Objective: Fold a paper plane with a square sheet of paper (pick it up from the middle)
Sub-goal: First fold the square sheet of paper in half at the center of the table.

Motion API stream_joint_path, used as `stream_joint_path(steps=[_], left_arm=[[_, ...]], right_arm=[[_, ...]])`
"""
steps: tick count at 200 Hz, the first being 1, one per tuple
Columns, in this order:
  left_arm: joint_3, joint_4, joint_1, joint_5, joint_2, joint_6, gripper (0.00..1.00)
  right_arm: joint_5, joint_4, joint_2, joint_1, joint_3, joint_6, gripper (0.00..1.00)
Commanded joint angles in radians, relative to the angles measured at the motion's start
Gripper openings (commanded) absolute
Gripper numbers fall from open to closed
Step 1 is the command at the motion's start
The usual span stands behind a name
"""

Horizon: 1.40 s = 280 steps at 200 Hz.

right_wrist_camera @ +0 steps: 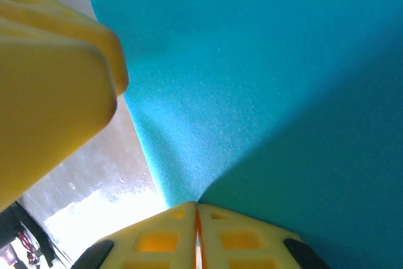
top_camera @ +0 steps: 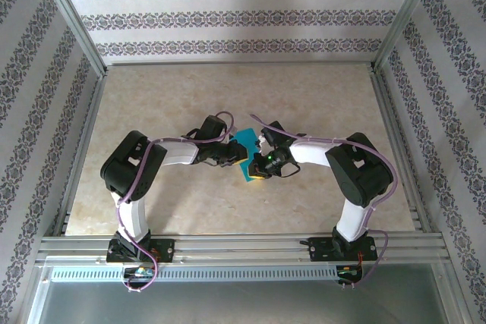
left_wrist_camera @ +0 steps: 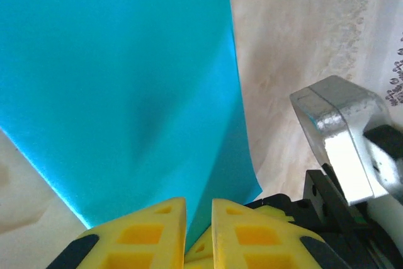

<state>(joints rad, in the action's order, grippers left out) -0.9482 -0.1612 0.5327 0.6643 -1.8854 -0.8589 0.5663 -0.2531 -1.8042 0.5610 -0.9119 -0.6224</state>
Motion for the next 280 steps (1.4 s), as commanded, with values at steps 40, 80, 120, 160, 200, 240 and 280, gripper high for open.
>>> stream_joint_path(steps=[40, 80, 120, 160, 200, 240, 280], left_arm=[[-0.052, 0.153, 0.024, -0.097, -0.038, 0.108, 0.18], [-0.163, 0.324, 0.003, -0.194, -0.076, 0.236, 0.18], [-0.249, 0.404, -0.042, -0.203, -0.154, 0.332, 0.18], [-0.309, 0.437, -0.092, -0.2, -0.198, 0.41, 0.19], [-0.389, 0.473, -0.145, -0.185, -0.234, 0.474, 0.19], [-0.464, 0.523, -0.187, -0.209, -0.275, 0.513, 0.2], [-0.538, 0.562, -0.235, -0.239, -0.315, 0.538, 0.2]], right_arm=[[-0.188, -0.177, -0.084, 0.01, 0.021, 0.027, 0.12], [-0.239, -0.22, -0.101, 0.011, 0.025, 0.047, 0.12], [-0.264, -0.229, -0.113, 0.011, 0.041, 0.059, 0.12], [-0.27, -0.227, -0.119, 0.01, 0.051, 0.061, 0.12], [-0.276, -0.222, -0.127, 0.007, 0.065, 0.064, 0.12], [-0.279, -0.215, -0.126, 0.004, 0.076, 0.061, 0.12], [-0.267, -0.201, -0.116, 0.002, 0.085, 0.057, 0.12]])
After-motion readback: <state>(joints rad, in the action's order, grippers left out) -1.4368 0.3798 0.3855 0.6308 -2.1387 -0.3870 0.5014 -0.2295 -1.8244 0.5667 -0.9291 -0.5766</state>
